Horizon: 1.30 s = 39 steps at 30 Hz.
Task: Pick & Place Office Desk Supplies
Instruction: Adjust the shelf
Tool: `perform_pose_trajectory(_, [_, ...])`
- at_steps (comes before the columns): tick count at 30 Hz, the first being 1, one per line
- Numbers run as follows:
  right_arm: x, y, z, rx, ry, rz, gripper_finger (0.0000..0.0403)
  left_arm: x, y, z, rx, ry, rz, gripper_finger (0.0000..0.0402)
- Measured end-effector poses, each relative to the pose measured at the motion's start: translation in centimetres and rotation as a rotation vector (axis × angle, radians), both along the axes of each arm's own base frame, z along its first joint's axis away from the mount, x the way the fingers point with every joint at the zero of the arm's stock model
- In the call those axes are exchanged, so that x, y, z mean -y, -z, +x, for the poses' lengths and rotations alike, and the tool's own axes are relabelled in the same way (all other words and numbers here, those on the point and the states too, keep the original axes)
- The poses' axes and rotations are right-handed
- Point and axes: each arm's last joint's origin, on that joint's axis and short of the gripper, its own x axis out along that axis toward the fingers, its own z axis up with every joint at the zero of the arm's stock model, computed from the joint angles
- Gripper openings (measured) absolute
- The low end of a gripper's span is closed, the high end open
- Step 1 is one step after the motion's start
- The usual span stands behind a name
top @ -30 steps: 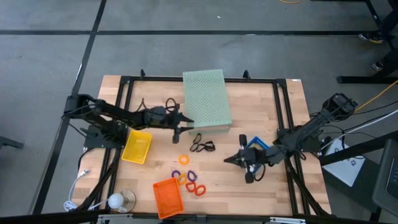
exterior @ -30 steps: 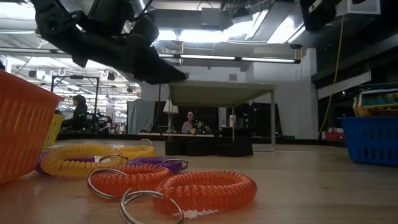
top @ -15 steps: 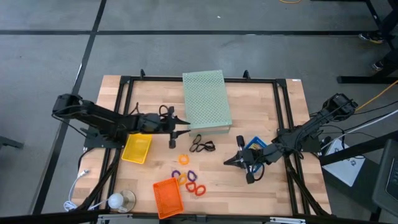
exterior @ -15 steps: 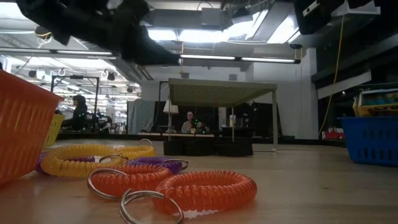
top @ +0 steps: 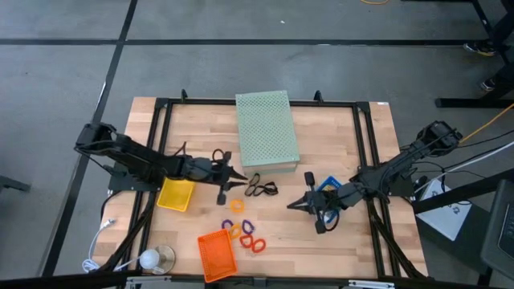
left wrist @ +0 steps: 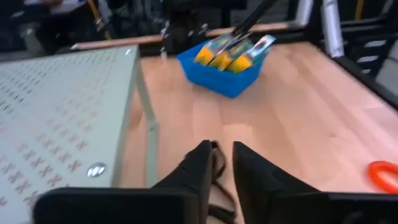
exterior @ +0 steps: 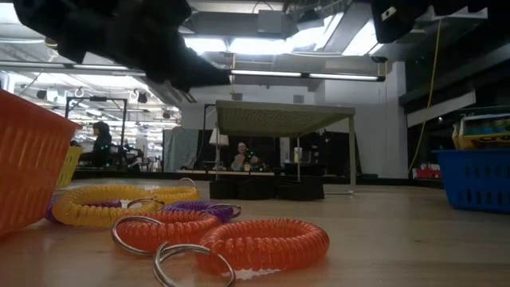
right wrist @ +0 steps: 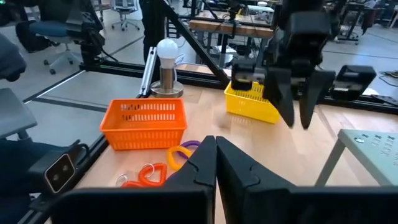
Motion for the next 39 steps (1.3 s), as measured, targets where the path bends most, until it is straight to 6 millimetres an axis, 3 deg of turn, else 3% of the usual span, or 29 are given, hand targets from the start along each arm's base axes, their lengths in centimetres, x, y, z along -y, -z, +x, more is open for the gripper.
perform_pose_trajectory(7, [0.5,0.0,0.3,-0.006,0.029,0.048,0.0003,-1.6,0.6,1.1,-0.085,-0.152,0.025,0.0003])
perform_pose_trajectory(23, [0.5,0.0,0.3,-0.014,0.032,0.071,0.0003,-3.5,1.6,0.5,-0.233,-0.307,0.065,0.0003])
perform_pose_trajectory(39, [0.3,0.0,0.3,-0.024,-0.014,0.084,0.0003,-3.7,0.2,-1.4,-0.284,-0.355,0.048,0.0002])
